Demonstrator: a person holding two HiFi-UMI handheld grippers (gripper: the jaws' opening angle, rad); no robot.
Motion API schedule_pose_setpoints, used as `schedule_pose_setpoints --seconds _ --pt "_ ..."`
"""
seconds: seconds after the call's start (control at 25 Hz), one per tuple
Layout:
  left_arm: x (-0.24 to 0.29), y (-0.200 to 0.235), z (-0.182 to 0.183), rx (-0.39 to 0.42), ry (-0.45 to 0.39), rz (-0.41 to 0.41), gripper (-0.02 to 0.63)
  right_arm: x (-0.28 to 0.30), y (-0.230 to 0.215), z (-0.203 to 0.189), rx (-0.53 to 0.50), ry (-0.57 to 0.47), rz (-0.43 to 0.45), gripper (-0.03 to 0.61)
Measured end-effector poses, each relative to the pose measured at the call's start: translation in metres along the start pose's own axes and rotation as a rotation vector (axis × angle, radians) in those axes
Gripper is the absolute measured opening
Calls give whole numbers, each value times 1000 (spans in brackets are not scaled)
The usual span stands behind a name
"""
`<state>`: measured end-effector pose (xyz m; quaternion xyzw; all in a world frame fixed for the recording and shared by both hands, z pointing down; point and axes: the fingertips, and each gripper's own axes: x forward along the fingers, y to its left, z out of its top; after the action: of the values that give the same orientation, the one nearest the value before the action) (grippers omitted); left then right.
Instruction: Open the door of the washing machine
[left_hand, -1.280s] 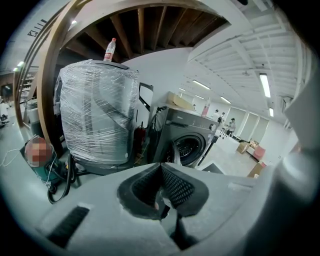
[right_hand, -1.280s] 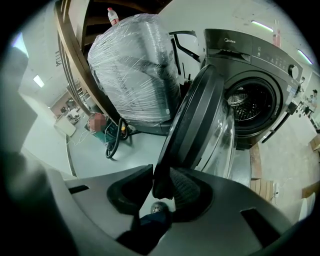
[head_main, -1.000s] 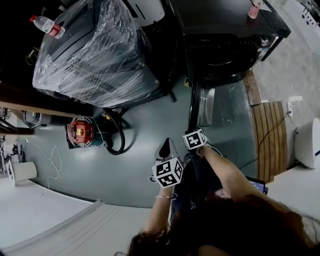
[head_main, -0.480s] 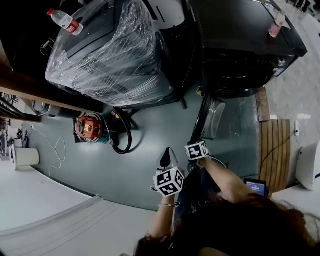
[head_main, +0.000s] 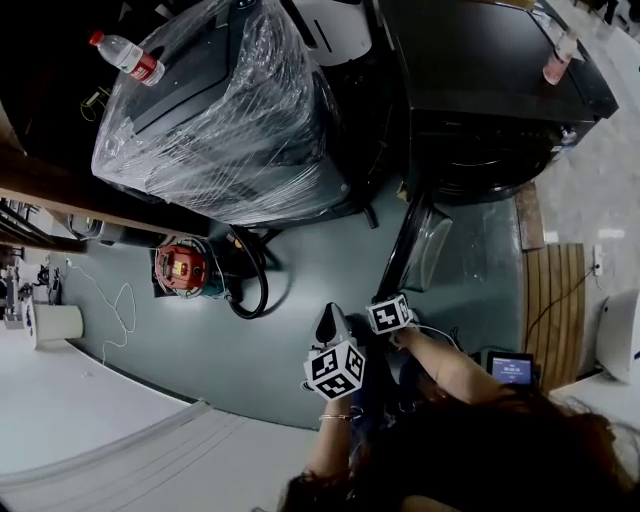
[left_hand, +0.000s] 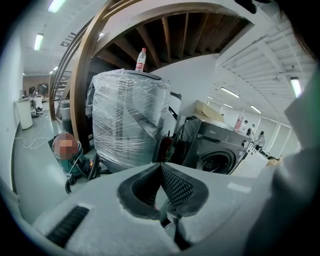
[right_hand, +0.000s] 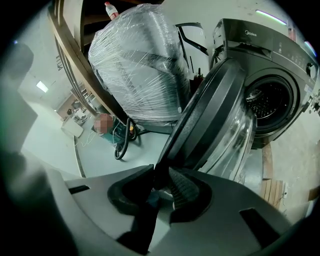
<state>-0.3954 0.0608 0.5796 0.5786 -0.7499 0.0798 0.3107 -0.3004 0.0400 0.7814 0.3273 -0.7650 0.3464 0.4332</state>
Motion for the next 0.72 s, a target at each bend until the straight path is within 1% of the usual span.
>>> schedule_pose_setpoints --seconds 0.16,0.48,0.72 --pt "15 4 7 22 4 -39 14 5 6 11 5 -14 -13 94" --pt "42 16 31 86 22 -162 14 16 18 28 59 -2 -59 95" --pt "56 34 46 102 34 -225 14 29 30 49 105 -16 -92 95"
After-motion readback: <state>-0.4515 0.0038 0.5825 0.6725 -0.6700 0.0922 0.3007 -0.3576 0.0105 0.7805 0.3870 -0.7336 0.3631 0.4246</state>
